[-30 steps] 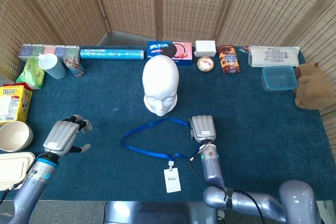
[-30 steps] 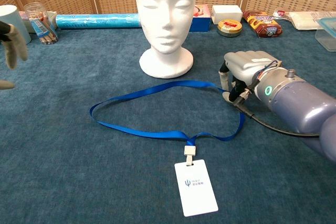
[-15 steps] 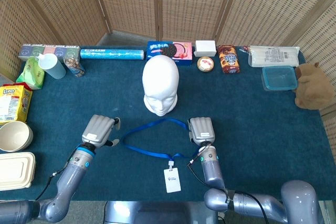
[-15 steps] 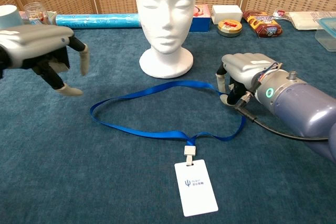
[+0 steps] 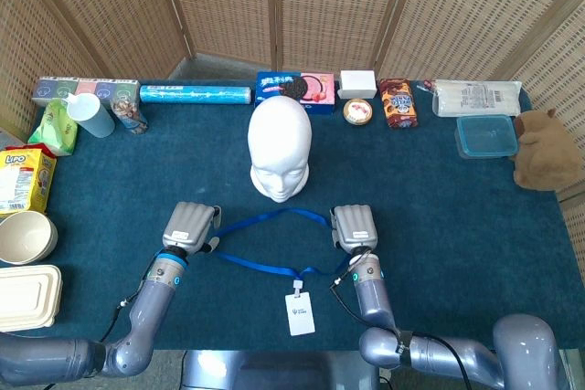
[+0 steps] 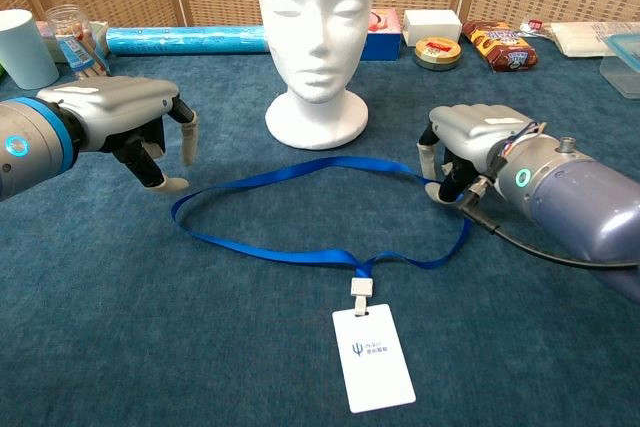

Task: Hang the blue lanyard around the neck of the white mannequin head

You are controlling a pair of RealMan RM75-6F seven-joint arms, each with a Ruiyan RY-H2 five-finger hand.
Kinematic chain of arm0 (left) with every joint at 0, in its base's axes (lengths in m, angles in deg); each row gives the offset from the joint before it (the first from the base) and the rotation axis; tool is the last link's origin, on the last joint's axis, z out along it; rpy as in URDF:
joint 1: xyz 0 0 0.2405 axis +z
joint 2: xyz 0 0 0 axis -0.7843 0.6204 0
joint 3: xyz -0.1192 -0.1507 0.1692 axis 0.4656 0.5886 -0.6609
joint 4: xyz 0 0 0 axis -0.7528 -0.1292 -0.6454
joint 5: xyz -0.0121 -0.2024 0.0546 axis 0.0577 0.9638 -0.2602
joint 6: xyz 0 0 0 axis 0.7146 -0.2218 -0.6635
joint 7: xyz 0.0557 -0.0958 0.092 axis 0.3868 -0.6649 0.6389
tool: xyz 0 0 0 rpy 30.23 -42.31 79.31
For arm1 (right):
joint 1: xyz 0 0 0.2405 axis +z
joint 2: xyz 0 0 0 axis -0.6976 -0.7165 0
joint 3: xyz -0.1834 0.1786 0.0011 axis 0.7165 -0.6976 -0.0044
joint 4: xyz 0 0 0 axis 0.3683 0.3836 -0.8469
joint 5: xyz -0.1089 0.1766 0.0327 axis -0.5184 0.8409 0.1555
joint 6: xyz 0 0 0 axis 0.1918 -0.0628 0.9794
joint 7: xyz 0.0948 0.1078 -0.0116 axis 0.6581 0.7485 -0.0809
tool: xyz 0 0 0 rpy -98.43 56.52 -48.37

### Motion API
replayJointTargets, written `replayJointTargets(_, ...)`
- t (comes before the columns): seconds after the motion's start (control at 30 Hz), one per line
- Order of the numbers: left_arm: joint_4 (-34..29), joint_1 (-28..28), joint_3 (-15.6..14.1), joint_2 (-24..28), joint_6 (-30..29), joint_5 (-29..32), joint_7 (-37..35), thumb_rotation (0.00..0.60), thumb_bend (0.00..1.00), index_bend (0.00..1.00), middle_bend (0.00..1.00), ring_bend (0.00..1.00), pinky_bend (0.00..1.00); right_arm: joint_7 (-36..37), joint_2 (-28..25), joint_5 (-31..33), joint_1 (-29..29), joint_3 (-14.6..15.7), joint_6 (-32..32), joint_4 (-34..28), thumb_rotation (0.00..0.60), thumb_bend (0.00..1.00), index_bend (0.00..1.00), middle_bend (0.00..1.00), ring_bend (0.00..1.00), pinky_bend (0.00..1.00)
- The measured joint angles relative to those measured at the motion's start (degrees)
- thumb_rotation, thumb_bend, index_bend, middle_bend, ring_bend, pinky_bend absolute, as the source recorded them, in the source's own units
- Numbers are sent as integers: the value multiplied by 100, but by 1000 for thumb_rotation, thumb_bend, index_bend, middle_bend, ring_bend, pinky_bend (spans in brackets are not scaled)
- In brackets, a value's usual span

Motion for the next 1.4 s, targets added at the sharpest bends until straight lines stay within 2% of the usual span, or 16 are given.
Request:
replayJointTargets(0.33, 393, -222, -14, -228, 4, 446, 105, 576, 266, 508, 1000, 1000, 1000, 68, 9, 41, 26, 12, 91, 86, 600, 484, 595, 957, 1000, 1000)
replayJointTargets(1.2, 972, -590, 8, -653, 63, 922, 82, 576, 251, 509, 1000, 1000, 1000, 217, -37, 246, 71, -12, 297, 254, 600, 486, 598, 959, 1000, 1000)
replayJointTargets(1.4, 1082, -626, 5, -706, 75, 981, 46, 574, 266, 570, 1000, 1000, 1000, 249, -30, 267, 88, -15, 317, 298, 600, 487, 601, 959, 1000, 1000)
